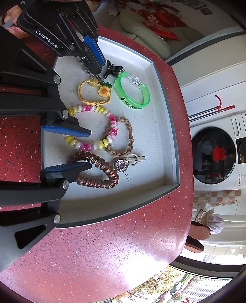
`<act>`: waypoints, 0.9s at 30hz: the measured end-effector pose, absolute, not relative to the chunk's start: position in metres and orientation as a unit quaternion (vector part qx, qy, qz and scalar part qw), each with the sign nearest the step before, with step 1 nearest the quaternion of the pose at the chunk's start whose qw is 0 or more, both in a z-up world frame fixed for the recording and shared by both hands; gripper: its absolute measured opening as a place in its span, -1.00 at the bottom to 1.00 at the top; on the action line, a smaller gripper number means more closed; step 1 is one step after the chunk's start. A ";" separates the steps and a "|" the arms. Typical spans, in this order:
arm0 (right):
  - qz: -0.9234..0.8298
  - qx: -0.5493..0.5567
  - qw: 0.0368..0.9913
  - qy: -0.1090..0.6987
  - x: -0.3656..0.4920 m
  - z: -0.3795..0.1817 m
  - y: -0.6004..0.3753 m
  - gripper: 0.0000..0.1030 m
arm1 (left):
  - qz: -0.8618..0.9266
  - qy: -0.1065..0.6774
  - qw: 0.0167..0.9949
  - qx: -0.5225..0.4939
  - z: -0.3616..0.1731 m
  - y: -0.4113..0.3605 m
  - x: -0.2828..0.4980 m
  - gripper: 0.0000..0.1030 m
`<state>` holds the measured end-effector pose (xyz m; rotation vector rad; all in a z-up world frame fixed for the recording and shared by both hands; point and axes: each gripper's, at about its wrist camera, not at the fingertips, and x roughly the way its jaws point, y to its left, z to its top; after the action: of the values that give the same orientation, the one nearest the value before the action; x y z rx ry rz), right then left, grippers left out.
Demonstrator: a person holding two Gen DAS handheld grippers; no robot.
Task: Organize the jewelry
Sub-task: 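Open both tools to release the bracelet and hair clip in the tray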
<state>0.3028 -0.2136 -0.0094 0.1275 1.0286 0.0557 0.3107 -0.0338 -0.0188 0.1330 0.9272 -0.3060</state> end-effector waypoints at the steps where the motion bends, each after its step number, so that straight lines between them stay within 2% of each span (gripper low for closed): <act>1: 0.025 0.063 0.869 0.490 0.303 -0.009 -0.214 -0.42 | -0.146 0.444 0.882 0.063 -0.018 -0.033 0.311 -0.33; 20: 0.024 0.078 0.879 0.470 0.291 0.008 -0.224 -0.27 | -0.101 0.409 0.904 0.067 -0.004 -0.034 0.305 -0.31; 21: 0.023 0.077 0.879 0.470 0.291 0.009 -0.224 -0.27 | -0.100 0.411 0.904 0.065 -0.003 -0.034 0.306 0.03; 22: 0.023 0.077 0.879 0.469 0.290 0.010 -0.225 -0.27 | -0.095 0.410 0.905 0.064 -0.003 -0.034 0.304 0.73; 23: 0.023 0.077 0.880 0.468 0.289 0.011 -0.225 -0.27 | -0.088 0.401 0.910 0.062 -0.001 -0.032 0.302 0.94; 24: 0.022 0.077 0.881 0.467 0.289 0.012 -0.226 -0.27 | -0.081 0.388 0.916 0.062 0.003 -0.031 0.300 1.00; 27: 0.020 0.080 0.880 0.468 0.289 0.012 -0.228 -0.27 | -0.085 0.392 0.913 0.066 0.005 -0.032 0.301 1.00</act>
<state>0.2891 -0.2281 0.0120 0.1669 0.9765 0.0426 0.3006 -0.0318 0.0054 0.1368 0.8084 -0.1757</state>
